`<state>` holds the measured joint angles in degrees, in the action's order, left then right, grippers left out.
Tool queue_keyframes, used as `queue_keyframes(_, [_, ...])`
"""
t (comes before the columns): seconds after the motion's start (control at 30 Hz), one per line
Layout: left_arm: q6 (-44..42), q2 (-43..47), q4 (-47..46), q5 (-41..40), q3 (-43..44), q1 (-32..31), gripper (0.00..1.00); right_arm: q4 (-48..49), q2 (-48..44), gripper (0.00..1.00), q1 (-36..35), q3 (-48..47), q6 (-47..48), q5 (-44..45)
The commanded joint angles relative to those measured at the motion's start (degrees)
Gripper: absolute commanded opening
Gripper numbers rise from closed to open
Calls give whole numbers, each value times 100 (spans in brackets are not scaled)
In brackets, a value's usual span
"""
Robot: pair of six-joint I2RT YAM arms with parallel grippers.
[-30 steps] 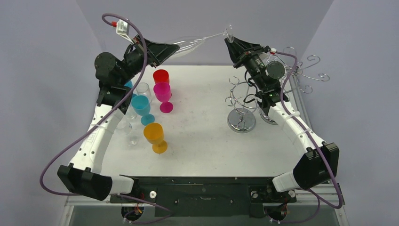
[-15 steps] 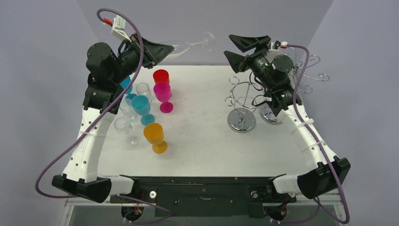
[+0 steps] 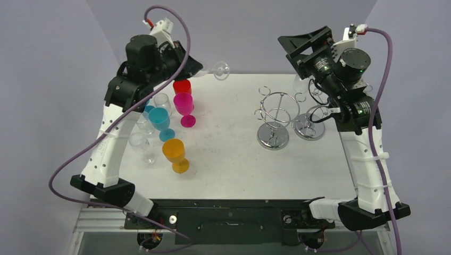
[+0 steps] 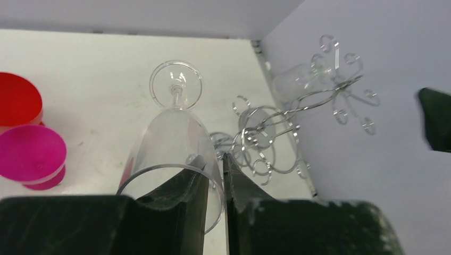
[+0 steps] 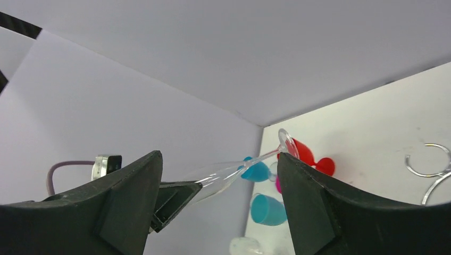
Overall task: Take the wine glass off the wine glass rack
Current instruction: Place the wine glass at the center of the board.
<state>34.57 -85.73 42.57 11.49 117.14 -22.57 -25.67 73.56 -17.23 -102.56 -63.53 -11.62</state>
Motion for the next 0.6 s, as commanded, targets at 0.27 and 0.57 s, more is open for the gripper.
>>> queue_keyframes(0.27, [-1243, -757, 2110, -1520, 144, -915, 0, -1737, 10, 75, 192, -681, 1781, 753])
queue_keyframes(0.57, [-1437, -645, 2067, -1655, -1188, -969, 0, -1855, -14, 75, 396, -629, 1946, 774])
